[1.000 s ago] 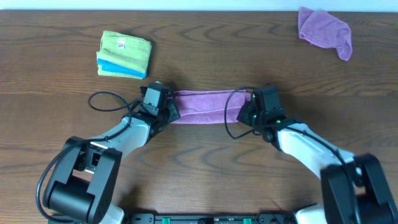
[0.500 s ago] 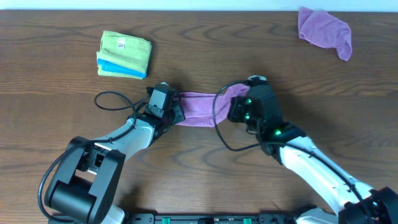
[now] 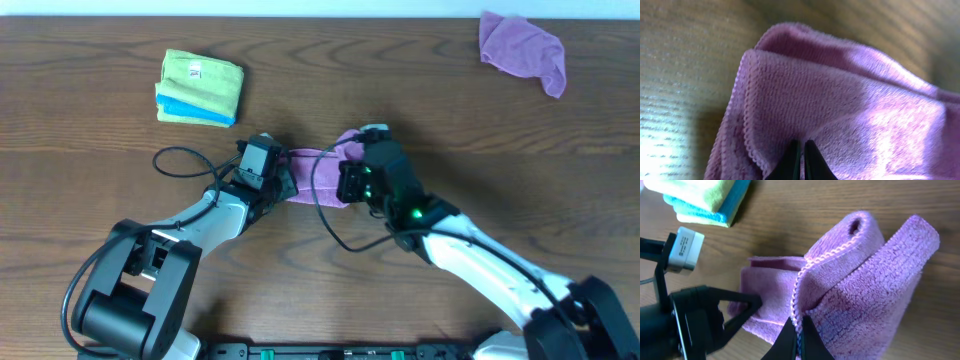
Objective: Fold the cloth
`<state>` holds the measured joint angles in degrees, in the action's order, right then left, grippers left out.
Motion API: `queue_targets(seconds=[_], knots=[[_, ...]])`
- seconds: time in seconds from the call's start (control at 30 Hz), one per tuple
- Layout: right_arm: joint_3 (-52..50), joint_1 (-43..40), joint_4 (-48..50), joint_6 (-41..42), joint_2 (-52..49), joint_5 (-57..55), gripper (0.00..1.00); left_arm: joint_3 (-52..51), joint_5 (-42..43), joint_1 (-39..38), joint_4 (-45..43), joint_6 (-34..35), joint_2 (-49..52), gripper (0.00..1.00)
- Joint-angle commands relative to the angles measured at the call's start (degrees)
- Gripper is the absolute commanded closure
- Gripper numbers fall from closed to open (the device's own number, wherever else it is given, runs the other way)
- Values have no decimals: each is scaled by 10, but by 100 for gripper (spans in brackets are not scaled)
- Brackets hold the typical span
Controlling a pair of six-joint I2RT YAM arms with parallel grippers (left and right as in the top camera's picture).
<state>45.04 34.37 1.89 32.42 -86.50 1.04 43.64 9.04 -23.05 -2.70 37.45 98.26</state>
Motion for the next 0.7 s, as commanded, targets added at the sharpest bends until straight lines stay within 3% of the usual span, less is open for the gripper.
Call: queue_targets(seconds=[0.0, 0.67], knots=[[44, 9, -16, -18, -28, -6, 99, 17, 1, 1, 22, -43, -12, 94], [141, 57, -19, -40, -142, 14, 99, 34, -6, 114, 114, -101, -120, 94]])
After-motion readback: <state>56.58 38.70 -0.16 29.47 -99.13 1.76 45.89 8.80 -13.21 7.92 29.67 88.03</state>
